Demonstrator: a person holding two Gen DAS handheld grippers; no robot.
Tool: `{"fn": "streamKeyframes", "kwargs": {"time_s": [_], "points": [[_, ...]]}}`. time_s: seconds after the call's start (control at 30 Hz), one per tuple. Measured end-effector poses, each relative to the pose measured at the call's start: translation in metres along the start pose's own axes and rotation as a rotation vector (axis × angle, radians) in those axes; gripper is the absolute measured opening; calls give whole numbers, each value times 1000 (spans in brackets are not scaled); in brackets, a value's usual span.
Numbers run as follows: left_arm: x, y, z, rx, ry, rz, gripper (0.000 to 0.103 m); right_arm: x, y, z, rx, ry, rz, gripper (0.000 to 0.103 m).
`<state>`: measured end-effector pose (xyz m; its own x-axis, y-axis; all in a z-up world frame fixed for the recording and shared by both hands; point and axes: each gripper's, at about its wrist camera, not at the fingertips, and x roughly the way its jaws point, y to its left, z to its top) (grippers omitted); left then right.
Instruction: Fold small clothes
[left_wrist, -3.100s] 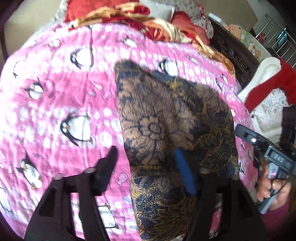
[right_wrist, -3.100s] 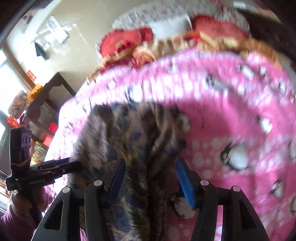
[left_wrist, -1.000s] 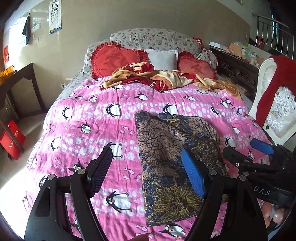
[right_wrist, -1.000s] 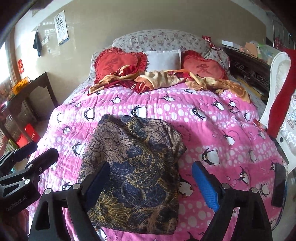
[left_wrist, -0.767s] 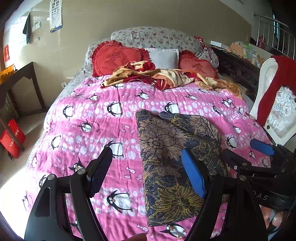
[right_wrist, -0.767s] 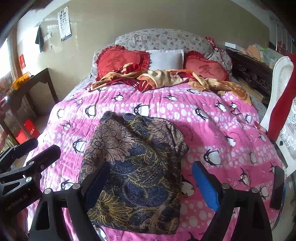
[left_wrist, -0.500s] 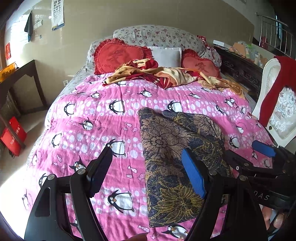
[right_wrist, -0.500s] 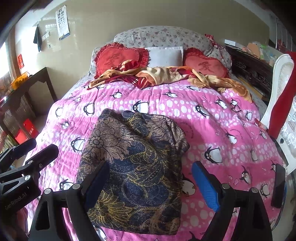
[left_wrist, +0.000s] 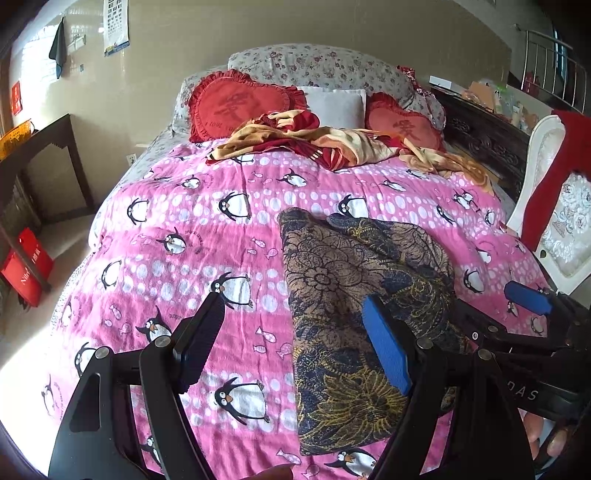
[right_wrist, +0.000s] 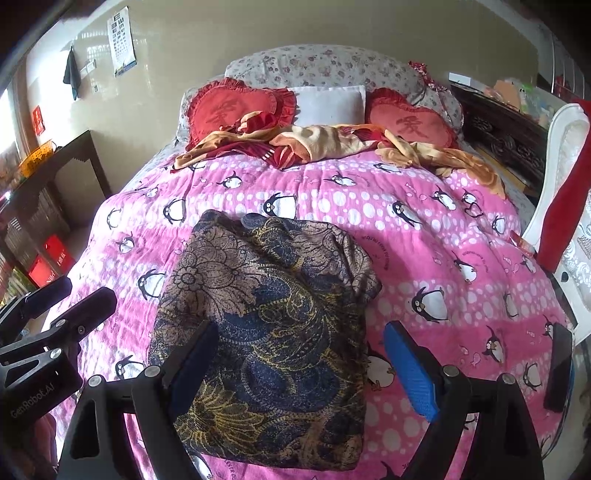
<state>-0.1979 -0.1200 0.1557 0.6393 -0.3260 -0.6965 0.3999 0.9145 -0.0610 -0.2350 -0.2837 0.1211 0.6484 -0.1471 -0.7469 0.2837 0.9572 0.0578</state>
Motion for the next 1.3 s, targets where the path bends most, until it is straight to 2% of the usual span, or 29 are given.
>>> {"fn": "streamKeyframes", "kwargs": {"time_s": [1.3], "points": [[36,3,-5,-15,72,11,78,37,5,-3,-4,91,6,89]]}}
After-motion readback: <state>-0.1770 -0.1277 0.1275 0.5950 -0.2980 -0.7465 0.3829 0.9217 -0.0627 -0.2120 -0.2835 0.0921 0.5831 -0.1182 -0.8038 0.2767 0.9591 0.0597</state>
